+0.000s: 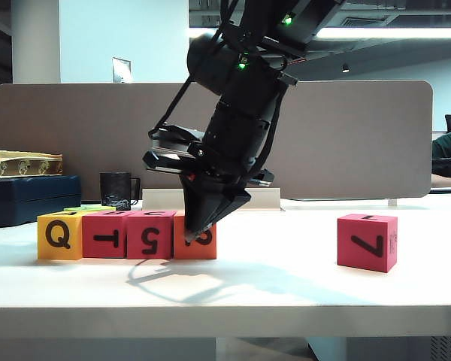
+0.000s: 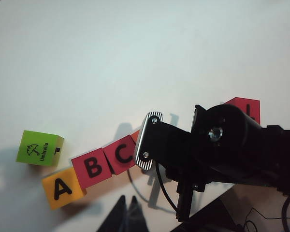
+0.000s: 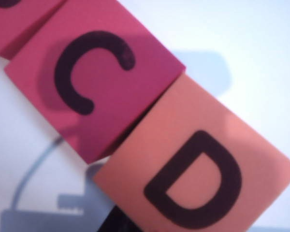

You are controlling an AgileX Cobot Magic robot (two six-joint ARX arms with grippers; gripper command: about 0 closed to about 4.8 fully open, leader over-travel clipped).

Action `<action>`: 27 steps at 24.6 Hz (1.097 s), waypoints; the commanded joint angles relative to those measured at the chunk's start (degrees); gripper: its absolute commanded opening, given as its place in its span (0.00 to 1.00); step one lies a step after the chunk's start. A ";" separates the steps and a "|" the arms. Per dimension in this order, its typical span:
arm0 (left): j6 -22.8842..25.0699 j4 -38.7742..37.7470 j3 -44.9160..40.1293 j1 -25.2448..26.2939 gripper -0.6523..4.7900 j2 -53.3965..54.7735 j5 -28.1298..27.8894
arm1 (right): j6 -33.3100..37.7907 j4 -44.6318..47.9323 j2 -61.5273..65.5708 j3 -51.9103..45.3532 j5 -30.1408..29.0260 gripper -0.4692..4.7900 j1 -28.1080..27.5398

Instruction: Select the appropriate blocks from the scattered letter blocks on the table and arrange them in a row to spell out "ABCD".

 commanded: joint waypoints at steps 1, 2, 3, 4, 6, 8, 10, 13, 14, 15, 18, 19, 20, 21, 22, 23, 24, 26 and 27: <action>0.57 1.18 0.20 0.04 0.11 -0.37 0.22 | -0.13 1.79 -0.15 0.28 -1.01 0.09 0.07; 0.70 1.18 0.17 0.04 0.11 -0.35 0.22 | -0.13 1.99 -0.15 0.28 -1.49 0.09 0.07; 0.70 1.14 0.17 0.04 0.11 -0.35 0.22 | -0.13 2.01 -0.15 0.28 -1.55 0.09 0.07; 0.70 1.11 0.17 0.04 0.11 -0.35 0.20 | -0.11 1.99 -0.15 0.28 -1.66 0.09 0.07; 0.79 1.14 0.17 0.04 0.11 -0.37 0.20 | 0.00 1.18 -0.17 0.31 -3.08 0.09 0.13; 1.14 1.16 0.17 0.26 0.11 -0.35 0.17 | 0.04 -1.42 -0.20 0.74 -6.05 0.09 0.13; 1.14 1.18 0.17 0.59 0.11 -0.35 0.11 | 0.00 -5.64 -0.20 2.23 -6.40 0.09 0.20; 1.16 1.20 0.20 1.25 0.11 -0.35 0.20 | -0.11 -9.18 -0.63 4.17 -5.60 0.09 0.04; 1.18 1.18 0.20 1.42 0.11 -0.35 0.20 | -0.28 -10.29 -0.83 4.90 -4.90 0.09 0.04; 1.16 1.16 0.20 1.55 0.11 -0.35 0.26 | -0.59 -11.39 -1.14 5.60 -3.69 0.09 -0.07; 1.31 1.16 0.20 1.73 0.11 -0.35 0.20 | -3.56 -15.65 -1.49 8.76 3.30 0.09 -0.22; 1.38 1.18 0.20 2.05 0.11 -0.35 0.22 | -3.87 -16.06 -1.46 9.25 5.31 0.09 -0.31; 1.53 1.16 0.20 2.19 0.11 -0.35 0.13 | -4.35 -16.02 -1.46 9.31 6.71 0.09 -0.37; 1.97 1.16 0.20 2.19 0.11 -0.35 0.13 | -4.72 -15.98 -1.46 9.31 7.96 0.09 -0.46; 2.23 1.16 0.20 2.19 0.11 -0.35 0.15 | -4.72 -15.98 -1.46 9.31 8.74 0.09 -0.83; 2.23 1.18 0.20 2.19 0.11 -0.35 0.11 | -4.72 -16.02 -1.40 9.29 9.07 0.09 -1.05; 2.21 1.20 0.22 2.19 0.11 -0.35 0.13 | -4.72 -16.02 -1.14 9.29 9.05 0.09 -1.36; 2.23 1.18 0.22 2.21 0.11 -0.35 0.11 | -4.70 -15.58 -0.59 9.29 9.05 0.09 -1.95; 2.23 1.18 0.22 2.27 0.11 -0.35 0.11 | -4.70 -15.34 -0.35 9.29 9.03 0.09 -2.25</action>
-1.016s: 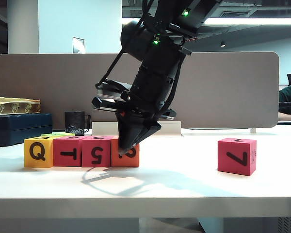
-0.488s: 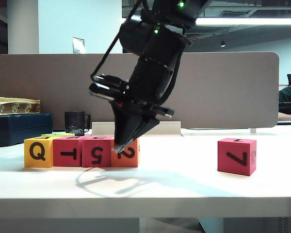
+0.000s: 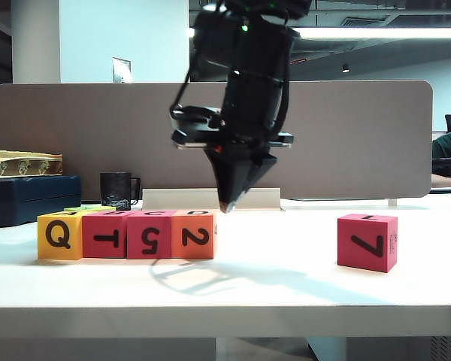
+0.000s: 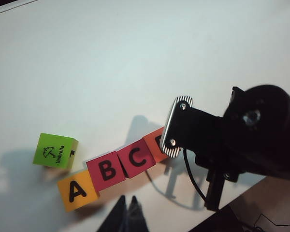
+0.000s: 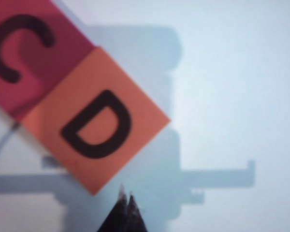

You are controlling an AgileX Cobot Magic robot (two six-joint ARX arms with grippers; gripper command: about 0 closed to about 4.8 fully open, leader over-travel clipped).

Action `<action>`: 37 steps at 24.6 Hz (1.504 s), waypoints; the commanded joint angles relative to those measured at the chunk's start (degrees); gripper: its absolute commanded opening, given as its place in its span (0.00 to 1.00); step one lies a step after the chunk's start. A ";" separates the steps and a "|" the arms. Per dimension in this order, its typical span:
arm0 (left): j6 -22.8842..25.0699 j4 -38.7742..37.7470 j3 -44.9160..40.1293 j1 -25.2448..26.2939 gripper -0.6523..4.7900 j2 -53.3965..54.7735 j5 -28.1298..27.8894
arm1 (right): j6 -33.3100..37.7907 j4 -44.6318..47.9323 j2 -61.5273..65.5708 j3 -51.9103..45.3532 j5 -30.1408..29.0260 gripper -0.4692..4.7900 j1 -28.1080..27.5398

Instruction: Select the appropriate blocks from the scattered letter blocks on the table and arrange them in a row to spell out "ABCD".

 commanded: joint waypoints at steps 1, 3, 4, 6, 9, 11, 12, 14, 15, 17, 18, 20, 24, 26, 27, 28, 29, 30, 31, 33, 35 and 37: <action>0.44 0.55 0.20 0.17 0.11 -0.35 0.15 | -0.24 1.27 0.66 0.15 0.35 0.09 -0.85; 0.44 0.55 0.20 0.33 0.11 -0.35 0.15 | -0.20 2.08 0.98 0.13 0.31 0.09 -1.27; 0.44 0.55 0.20 0.35 0.11 -0.35 0.15 | -0.22 2.49 1.05 0.13 0.33 0.09 -1.33; 0.42 0.74 0.20 0.37 0.11 -0.35 0.11 | -0.22 3.98 1.11 0.13 0.24 0.09 -1.60; 0.42 0.79 0.20 0.37 0.11 -0.35 0.11 | -0.20 5.25 1.11 0.13 -0.04 0.09 -1.60; 0.42 0.79 0.20 0.37 0.11 -0.35 0.11 | -0.17 5.73 1.29 0.13 -0.09 0.09 -1.60; 0.42 0.79 0.20 0.37 0.11 -0.35 0.11 | -0.17 5.84 1.36 0.13 -0.09 0.09 -1.60; 0.42 0.81 0.20 0.37 0.11 -0.37 0.11 | -0.15 5.88 1.68 0.13 -0.17 0.09 -1.62; 0.42 0.83 0.20 0.37 0.11 -0.35 0.11 | -0.11 5.84 1.81 0.13 -0.85 0.09 -1.62; 0.42 0.85 0.20 0.37 0.11 -0.35 0.11 | 0.04 5.88 2.60 0.13 -2.97 0.09 -1.62; 0.42 0.90 0.20 0.37 0.11 -0.35 0.11 | 0.04 5.86 2.93 0.13 -3.10 0.09 -1.60; 0.44 0.94 0.20 0.37 0.11 -0.35 0.11 | 0.02 5.97 3.48 0.15 -3.06 0.09 -1.46; 0.44 0.98 0.20 0.37 0.11 -0.35 0.09 | 0.02 6.73 3.82 0.13 -3.13 0.09 -1.31; 0.44 1.01 0.20 0.37 0.11 -0.35 0.11 | 0.02 7.15 3.85 0.13 -3.63 0.09 -1.29; 0.44 1.05 0.20 0.37 0.11 -0.35 0.11 | 0.02 7.30 3.85 0.13 -4.22 0.09 -1.27; 0.44 1.05 0.20 0.37 0.11 -0.35 0.11 | 0.02 7.58 3.85 0.13 -4.42 0.09 -1.25; 0.44 1.05 0.20 0.37 0.11 -0.35 0.11 | 0.02 7.89 3.85 0.13 -4.63 0.09 -1.20; 0.44 1.07 0.20 0.37 0.11 -0.35 0.11 | 0.02 8.07 3.85 0.13 -4.61 0.09 -1.14; 0.44 1.05 0.20 0.37 0.11 -0.35 0.11 | 0.02 8.20 3.85 0.13 -4.63 0.09 -1.07; 0.46 1.11 0.20 0.37 0.11 -0.35 0.09 | 0.02 8.00 3.87 0.13 -4.61 0.09 -1.07; 0.46 1.33 0.20 0.37 0.11 -0.35 0.09 | 0.02 7.69 3.85 0.13 -4.33 0.09 -1.09; 0.46 1.38 0.20 0.37 0.11 -0.35 0.09 | 0.00 7.37 3.85 0.13 -3.34 0.09 -1.09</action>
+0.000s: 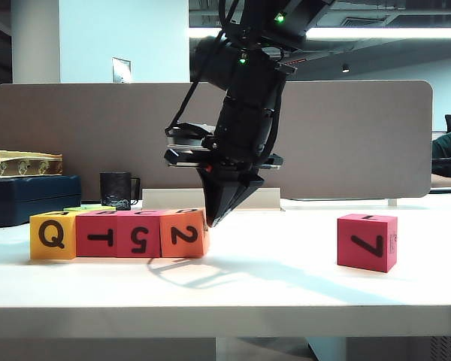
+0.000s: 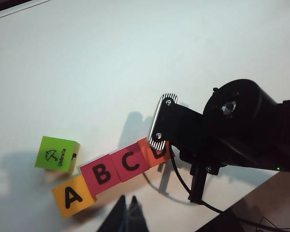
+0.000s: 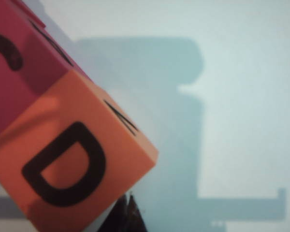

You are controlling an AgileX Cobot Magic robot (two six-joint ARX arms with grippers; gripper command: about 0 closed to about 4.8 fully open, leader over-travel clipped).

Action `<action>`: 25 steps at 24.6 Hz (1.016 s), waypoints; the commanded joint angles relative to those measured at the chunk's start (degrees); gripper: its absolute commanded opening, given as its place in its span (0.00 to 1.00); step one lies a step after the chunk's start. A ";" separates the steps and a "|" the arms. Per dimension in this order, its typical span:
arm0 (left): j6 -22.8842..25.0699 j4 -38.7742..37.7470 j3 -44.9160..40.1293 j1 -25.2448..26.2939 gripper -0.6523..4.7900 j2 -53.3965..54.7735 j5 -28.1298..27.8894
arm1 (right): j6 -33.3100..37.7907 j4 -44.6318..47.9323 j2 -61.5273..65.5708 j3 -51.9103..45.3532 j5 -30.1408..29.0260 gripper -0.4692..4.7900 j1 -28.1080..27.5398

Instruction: Select the appropriate blocks from the scattered letter blocks on the table and arrange them in a row to spell out "ABCD".

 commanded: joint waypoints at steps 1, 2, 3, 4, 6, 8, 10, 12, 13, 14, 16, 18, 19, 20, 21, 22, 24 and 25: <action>0.26 0.72 0.20 0.02 0.11 -0.37 0.11 | 0.00 -0.37 -0.13 0.15 1.90 0.09 0.04; 0.26 0.72 0.20 0.02 0.11 -0.37 0.11 | 0.00 -0.46 -0.13 0.15 2.14 0.09 0.04; 0.31 0.72 0.20 0.02 0.11 -0.37 0.11 | 0.00 -0.72 -0.15 0.17 2.21 0.09 0.04; 0.35 0.72 0.20 0.02 0.11 -0.37 0.11 | 0.00 -0.83 -0.15 0.17 2.21 0.09 0.02; 0.46 0.83 0.20 0.07 0.11 -0.37 0.07 | -0.02 -1.09 -0.31 0.17 2.21 0.09 0.02; 0.48 1.92 0.20 0.09 0.11 -0.37 -0.37 | -0.02 -1.25 -1.27 0.20 2.21 0.09 -0.04; 0.44 3.63 0.20 0.92 0.11 -0.44 -0.31 | -0.04 -1.20 -3.26 0.20 2.21 0.09 -0.07; 0.52 4.48 0.17 1.42 0.11 -0.46 -1.97 | -0.02 -1.20 -6.51 0.20 2.19 0.09 -0.33; 0.70 4.72 0.15 1.86 0.11 -0.46 -3.93 | -0.02 -1.20 -8.63 0.20 2.19 0.09 -0.44; 0.90 4.81 -0.02 1.90 0.11 -0.46 -6.56 | 0.00 -1.38 -11.56 0.20 2.05 0.09 -0.44; 1.81 4.63 -0.70 2.23 0.11 -0.46 -7.43 | 0.00 -1.86 -15.87 0.20 1.53 0.09 -0.20; 2.03 4.70 -1.51 2.51 0.11 -0.46 -7.43 | 0.00 -2.12 -18.73 0.20 1.55 0.09 0.31; 2.43 4.92 -2.23 2.51 0.11 -0.46 -7.45 | 0.02 -2.49 -21.44 0.20 1.53 0.09 0.94; 2.97 5.05 -2.58 2.54 0.11 -0.44 -7.43 | 0.00 -2.62 -22.58 0.20 1.55 0.09 1.18; 3.28 5.44 -2.95 2.56 0.11 -0.44 -7.54 | 0.02 -3.02 -24.81 0.20 1.57 0.09 1.81; 3.37 5.70 -3.04 2.56 0.11 -0.46 -7.63 | 0.02 -3.15 -25.83 0.20 1.57 0.09 2.19; 3.74 6.01 -3.06 2.56 0.11 -0.46 -7.61 | 0.24 -3.96 -28.44 0.20 1.57 0.09 2.93; 3.85 5.92 -3.06 2.56 0.11 -0.46 -7.61 | 0.48 -4.35 -29.24 0.20 1.55 0.09 3.19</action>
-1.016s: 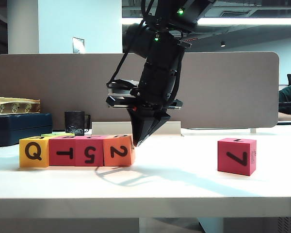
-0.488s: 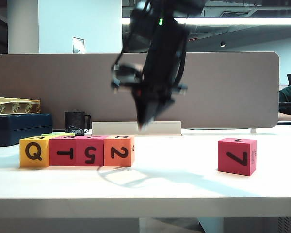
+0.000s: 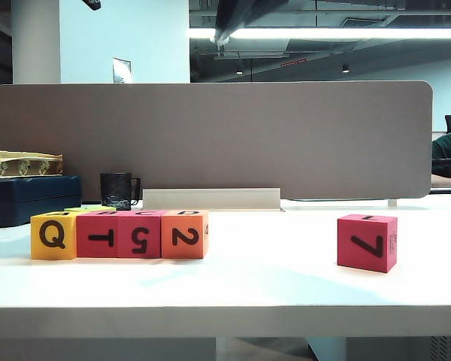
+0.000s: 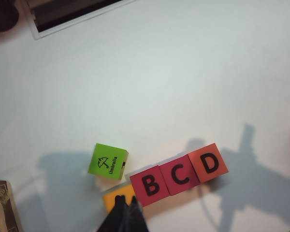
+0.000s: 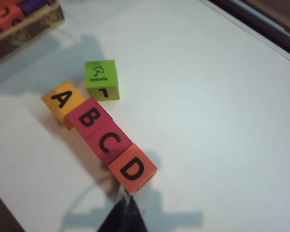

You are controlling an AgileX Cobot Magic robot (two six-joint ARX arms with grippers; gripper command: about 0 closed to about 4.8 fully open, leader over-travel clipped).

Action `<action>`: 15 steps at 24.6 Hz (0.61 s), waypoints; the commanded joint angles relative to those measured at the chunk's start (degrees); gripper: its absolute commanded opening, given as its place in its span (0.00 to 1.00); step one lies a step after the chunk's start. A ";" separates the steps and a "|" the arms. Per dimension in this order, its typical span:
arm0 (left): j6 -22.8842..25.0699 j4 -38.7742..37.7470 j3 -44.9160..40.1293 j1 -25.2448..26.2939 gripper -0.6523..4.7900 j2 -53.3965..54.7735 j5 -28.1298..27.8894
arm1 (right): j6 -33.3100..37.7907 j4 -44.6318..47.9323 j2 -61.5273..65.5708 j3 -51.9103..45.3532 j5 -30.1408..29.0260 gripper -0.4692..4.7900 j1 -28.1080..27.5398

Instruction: Select the appropriate blocks from the scattered letter blocks on the table and arrange them in a row to spell out "ABCD".

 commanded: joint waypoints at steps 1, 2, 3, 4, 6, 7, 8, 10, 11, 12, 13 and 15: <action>0.63 0.55 0.11 0.07 0.11 -0.35 -0.13 | 0.92 -1.18 -2.47 0.22 -0.09 0.09 1.01; 0.63 0.52 0.11 0.07 0.11 -0.35 0.04 | 1.49 -1.64 -3.04 0.22 -0.11 0.09 1.05; 0.61 0.52 0.11 0.07 0.11 -0.35 0.15 | 1.51 -2.05 -3.28 0.22 -0.09 0.09 1.05; 0.61 0.44 0.11 0.07 0.11 -0.35 0.28 | 1.51 -2.75 -3.28 0.22 -0.09 0.09 1.05; 0.57 0.02 0.11 0.07 0.11 -0.35 0.26 | 1.53 -4.02 -3.28 0.22 -0.11 0.09 1.05; 0.39 -0.13 0.11 0.07 0.11 -0.33 0.24 | 1.55 -4.28 -3.28 0.22 -0.11 0.09 1.07; 0.39 -0.17 0.13 0.07 0.11 -0.33 0.24 | 1.53 -4.39 -3.28 0.22 -0.09 0.09 1.31; 0.39 -0.24 0.13 0.07 0.11 -0.33 0.13 | 1.51 -4.24 -3.28 0.22 -0.11 0.09 1.31; 0.42 -0.79 0.13 0.07 0.11 -0.33 0.02 | 1.51 -4.20 -3.28 0.22 -0.11 0.09 1.31; 0.42 -1.05 0.13 0.07 0.11 -0.33 0.00 | 1.51 -4.15 -3.28 0.22 -0.09 0.09 1.31; 0.42 -1.25 0.13 0.07 0.11 -0.33 -0.02 | 1.51 -4.15 -3.28 0.22 -0.11 0.09 1.31; 0.42 -1.16 0.13 0.07 0.11 -0.31 0.02 | 1.51 -4.20 -3.26 0.20 -0.09 0.09 1.29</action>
